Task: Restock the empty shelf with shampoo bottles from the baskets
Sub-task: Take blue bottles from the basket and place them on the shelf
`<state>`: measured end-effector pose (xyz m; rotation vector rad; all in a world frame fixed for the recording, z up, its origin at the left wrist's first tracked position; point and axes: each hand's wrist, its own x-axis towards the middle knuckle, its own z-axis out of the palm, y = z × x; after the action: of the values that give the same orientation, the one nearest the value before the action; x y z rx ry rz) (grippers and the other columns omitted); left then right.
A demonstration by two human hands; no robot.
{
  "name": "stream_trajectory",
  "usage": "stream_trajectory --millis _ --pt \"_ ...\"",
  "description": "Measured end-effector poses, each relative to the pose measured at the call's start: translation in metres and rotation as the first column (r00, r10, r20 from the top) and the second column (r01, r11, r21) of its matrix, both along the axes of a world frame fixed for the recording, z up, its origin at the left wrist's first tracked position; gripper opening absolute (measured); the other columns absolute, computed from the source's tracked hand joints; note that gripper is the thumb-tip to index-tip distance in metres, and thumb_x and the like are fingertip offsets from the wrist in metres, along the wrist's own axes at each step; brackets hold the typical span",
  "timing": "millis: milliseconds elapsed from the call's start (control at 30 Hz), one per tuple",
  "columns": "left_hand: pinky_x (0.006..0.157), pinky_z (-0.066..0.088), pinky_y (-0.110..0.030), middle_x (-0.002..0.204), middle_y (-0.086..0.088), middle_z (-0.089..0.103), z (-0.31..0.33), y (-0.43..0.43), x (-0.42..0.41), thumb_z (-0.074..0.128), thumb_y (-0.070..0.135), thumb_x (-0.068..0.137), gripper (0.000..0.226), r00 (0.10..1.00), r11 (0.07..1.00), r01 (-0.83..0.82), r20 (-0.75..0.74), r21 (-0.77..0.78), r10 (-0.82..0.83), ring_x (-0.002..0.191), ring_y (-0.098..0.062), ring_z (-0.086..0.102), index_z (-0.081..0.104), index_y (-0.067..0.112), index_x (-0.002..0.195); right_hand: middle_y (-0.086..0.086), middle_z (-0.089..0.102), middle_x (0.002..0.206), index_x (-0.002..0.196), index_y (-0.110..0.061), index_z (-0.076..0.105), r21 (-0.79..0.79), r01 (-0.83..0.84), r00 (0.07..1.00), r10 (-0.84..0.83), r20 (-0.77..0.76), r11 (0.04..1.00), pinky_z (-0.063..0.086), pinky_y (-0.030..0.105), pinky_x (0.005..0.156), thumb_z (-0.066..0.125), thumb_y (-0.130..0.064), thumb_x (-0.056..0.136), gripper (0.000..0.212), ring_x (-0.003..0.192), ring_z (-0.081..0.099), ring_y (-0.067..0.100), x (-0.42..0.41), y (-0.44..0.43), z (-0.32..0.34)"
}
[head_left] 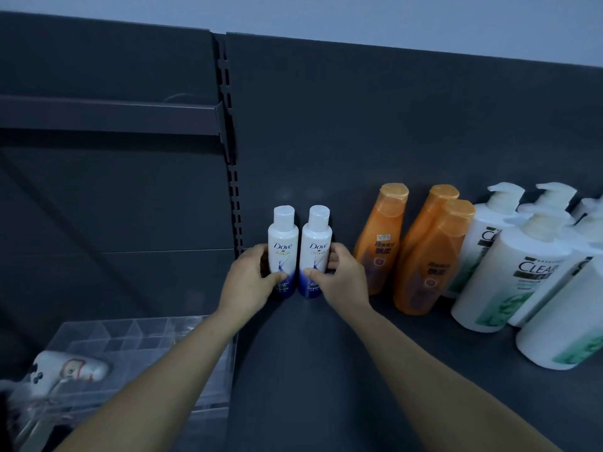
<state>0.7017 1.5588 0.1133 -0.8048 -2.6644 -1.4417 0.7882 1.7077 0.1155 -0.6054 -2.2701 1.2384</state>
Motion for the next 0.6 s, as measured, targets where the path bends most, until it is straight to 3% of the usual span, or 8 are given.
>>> stream_trajectory --millis 133,333,467,600 --pt "0.090 0.050 -0.041 0.113 -0.002 0.064 -0.001 0.001 0.000 0.077 0.018 0.078 0.047 0.999 1.000 0.002 -0.034 -0.023 -0.003 0.103 -0.022 0.060 0.059 0.018 0.121 -0.002 0.069 0.112 0.114 -0.017 0.058 0.020 0.004 1.000 -0.005 0.015 1.000 0.054 0.031 0.089 0.080 -0.017 0.079 0.042 0.100 0.064 0.012 -0.002 0.000 -0.003" --pt "0.082 0.040 -0.029 0.115 -0.001 0.060 0.001 0.000 0.006 0.075 0.015 0.079 0.052 0.994 0.999 0.019 -0.102 -0.041 -0.024 0.108 -0.019 0.054 0.053 0.019 0.126 -0.001 0.066 0.121 0.129 -0.018 0.053 0.080 0.025 0.998 -0.029 0.051 0.996 0.052 0.039 0.097 0.078 -0.021 0.081 0.054 0.111 0.061 0.015 0.001 -0.003 -0.002" --pt "0.085 0.039 -0.027 0.122 0.001 0.053 0.002 -0.001 0.011 0.074 0.004 0.075 0.078 0.988 0.998 0.057 -0.140 -0.027 -0.061 0.113 -0.016 0.049 0.035 0.028 0.137 0.001 0.061 0.131 0.143 -0.016 0.045 0.155 0.072 0.992 -0.087 0.089 0.985 0.050 0.039 0.101 0.076 -0.023 0.083 0.069 0.120 0.058 0.016 0.012 -0.006 0.000" --pt "0.099 0.040 -0.033 0.134 -0.008 0.037 0.004 -0.006 0.025 0.073 0.002 0.078 0.099 0.972 0.994 0.027 -0.230 -0.107 -0.052 0.123 -0.022 0.040 0.011 0.018 0.152 0.002 0.053 0.140 0.146 -0.017 0.042 0.294 0.062 0.983 -0.109 0.145 0.954 0.044 0.035 0.106 0.070 -0.026 0.089 0.064 0.129 0.051 0.017 0.039 -0.011 0.002"
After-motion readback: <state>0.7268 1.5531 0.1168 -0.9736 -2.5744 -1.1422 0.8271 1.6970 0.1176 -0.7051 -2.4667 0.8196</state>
